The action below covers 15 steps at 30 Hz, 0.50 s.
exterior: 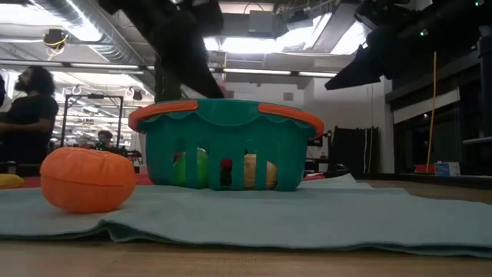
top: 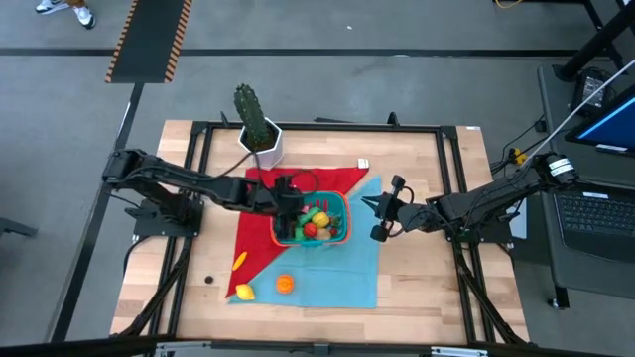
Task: Build produce basket
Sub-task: Put the pink peach into the blue basket
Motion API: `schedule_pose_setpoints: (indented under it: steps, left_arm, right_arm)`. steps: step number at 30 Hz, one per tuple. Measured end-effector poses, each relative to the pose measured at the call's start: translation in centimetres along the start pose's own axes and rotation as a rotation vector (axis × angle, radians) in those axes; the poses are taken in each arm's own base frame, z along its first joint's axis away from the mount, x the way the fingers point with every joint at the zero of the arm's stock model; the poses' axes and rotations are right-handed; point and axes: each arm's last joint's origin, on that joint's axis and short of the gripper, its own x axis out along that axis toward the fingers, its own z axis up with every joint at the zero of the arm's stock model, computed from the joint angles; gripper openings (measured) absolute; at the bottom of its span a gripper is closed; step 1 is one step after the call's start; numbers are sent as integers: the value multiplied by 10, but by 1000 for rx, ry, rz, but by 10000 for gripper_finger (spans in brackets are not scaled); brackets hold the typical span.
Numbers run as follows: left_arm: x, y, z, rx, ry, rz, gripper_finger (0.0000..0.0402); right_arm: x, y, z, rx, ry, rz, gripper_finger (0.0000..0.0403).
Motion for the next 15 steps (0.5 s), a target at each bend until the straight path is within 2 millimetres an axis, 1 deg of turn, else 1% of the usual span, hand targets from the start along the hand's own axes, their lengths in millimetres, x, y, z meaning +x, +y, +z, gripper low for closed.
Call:
schedule_pose_setpoints:
  steps: [6, 8, 12, 15]
  left_arm:
    - [29, 3, -8, -15, 68, -14, 42]
    - [36, 3, -11, -16, 87, -9, 42]
    - [41, 3, -13, -19, 106, -19, 44]
    - [41, 3, -14, -19, 106, -25, 65]
  right_arm:
    - [0, 0, -1, -5, 6, 1, 26]
    - [0, 0, -1, -9, 11, 10, 26]
    - [0, 0, -2, -12, 14, 11, 26]
    - [0, 0, -2, -15, 18, 11, 26]
